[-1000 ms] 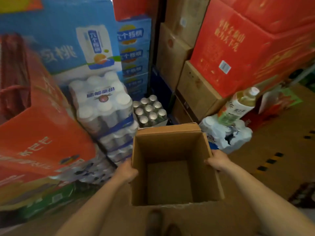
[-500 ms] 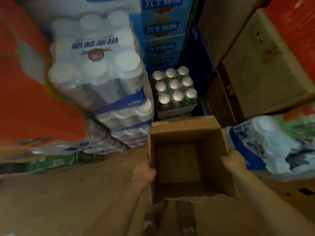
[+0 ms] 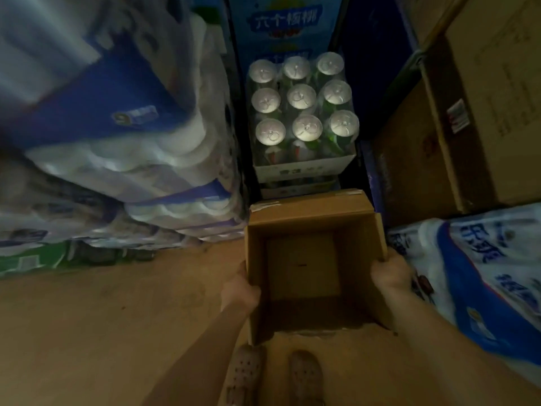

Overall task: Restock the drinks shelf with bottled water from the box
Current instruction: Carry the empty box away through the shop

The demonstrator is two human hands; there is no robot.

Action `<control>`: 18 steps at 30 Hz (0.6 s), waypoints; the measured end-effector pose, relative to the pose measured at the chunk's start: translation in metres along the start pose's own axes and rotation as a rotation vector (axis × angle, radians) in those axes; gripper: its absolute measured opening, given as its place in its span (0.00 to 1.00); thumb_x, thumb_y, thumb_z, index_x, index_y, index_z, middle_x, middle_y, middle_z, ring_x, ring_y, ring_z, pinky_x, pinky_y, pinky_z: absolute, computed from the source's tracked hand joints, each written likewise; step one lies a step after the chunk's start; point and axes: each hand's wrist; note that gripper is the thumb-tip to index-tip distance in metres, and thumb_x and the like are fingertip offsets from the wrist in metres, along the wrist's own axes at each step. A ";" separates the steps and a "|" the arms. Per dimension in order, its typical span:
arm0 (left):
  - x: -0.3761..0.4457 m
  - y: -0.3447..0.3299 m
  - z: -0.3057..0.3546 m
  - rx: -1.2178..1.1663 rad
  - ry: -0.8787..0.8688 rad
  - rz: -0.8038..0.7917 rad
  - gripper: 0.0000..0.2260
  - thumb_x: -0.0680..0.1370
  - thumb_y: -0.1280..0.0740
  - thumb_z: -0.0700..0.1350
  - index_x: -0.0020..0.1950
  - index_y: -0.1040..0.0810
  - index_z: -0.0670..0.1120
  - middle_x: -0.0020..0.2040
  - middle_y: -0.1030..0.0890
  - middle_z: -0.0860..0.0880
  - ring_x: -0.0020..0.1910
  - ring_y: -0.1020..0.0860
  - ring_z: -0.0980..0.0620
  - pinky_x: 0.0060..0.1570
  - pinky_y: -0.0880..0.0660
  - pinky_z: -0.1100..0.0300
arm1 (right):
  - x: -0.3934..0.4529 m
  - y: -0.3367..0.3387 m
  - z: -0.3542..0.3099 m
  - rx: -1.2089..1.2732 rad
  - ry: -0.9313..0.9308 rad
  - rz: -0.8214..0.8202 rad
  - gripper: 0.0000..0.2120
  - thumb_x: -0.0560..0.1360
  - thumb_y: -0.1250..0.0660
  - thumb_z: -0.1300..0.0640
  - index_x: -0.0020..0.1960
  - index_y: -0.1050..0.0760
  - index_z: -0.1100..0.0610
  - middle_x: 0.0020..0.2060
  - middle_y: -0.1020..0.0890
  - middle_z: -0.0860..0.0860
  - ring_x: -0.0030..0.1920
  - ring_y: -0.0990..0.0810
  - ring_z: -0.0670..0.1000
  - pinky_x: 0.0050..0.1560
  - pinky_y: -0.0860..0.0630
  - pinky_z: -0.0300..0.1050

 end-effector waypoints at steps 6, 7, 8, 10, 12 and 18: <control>0.032 -0.007 0.010 -0.035 0.000 0.079 0.23 0.78 0.40 0.40 0.72 0.37 0.51 0.58 0.21 0.46 0.56 0.22 0.45 0.56 0.24 0.52 | 0.032 -0.022 -0.014 -0.007 0.032 0.018 0.20 0.79 0.43 0.65 0.70 0.33 0.63 0.63 0.25 0.63 0.61 0.26 0.63 0.58 0.28 0.51; 0.036 -0.006 0.012 -0.038 -0.007 0.091 0.21 0.78 0.39 0.41 0.71 0.36 0.51 0.58 0.21 0.47 0.56 0.22 0.45 0.56 0.25 0.52 | 0.035 -0.023 -0.017 -0.019 0.033 0.040 0.20 0.79 0.42 0.65 0.70 0.33 0.63 0.62 0.24 0.63 0.61 0.25 0.63 0.57 0.28 0.50; 0.040 -0.005 0.014 -0.030 -0.019 0.100 0.21 0.78 0.39 0.41 0.70 0.35 0.51 0.58 0.21 0.46 0.57 0.22 0.45 0.57 0.25 0.51 | 0.037 -0.024 -0.018 -0.031 0.037 0.064 0.20 0.78 0.42 0.65 0.70 0.33 0.62 0.61 0.24 0.63 0.60 0.25 0.63 0.54 0.27 0.50; 0.040 -0.003 0.016 -0.002 -0.035 0.114 0.22 0.77 0.39 0.40 0.71 0.35 0.51 0.58 0.21 0.46 0.57 0.22 0.44 0.56 0.25 0.52 | 0.035 -0.024 -0.020 -0.030 0.047 0.106 0.17 0.78 0.42 0.66 0.66 0.30 0.63 0.58 0.22 0.63 0.57 0.23 0.63 0.50 0.28 0.48; 0.039 -0.001 0.016 0.010 -0.043 0.135 0.23 0.77 0.39 0.40 0.72 0.36 0.50 0.58 0.21 0.46 0.55 0.22 0.44 0.55 0.24 0.52 | 0.034 -0.024 -0.021 -0.009 0.063 0.128 0.15 0.78 0.42 0.67 0.64 0.28 0.63 0.57 0.21 0.63 0.56 0.23 0.63 0.52 0.27 0.50; 0.061 0.016 0.037 -0.039 -0.045 0.170 0.18 0.77 0.39 0.38 0.66 0.31 0.46 0.55 0.21 0.43 0.55 0.22 0.44 0.50 0.25 0.54 | 0.054 -0.020 -0.052 0.007 0.137 0.158 0.13 0.78 0.41 0.66 0.62 0.29 0.65 0.57 0.22 0.65 0.59 0.24 0.64 0.58 0.27 0.53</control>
Point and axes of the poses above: each hand's wrist, its own x-axis towards the middle knuckle, its own y-axis out of the back of the hand, z = x × y
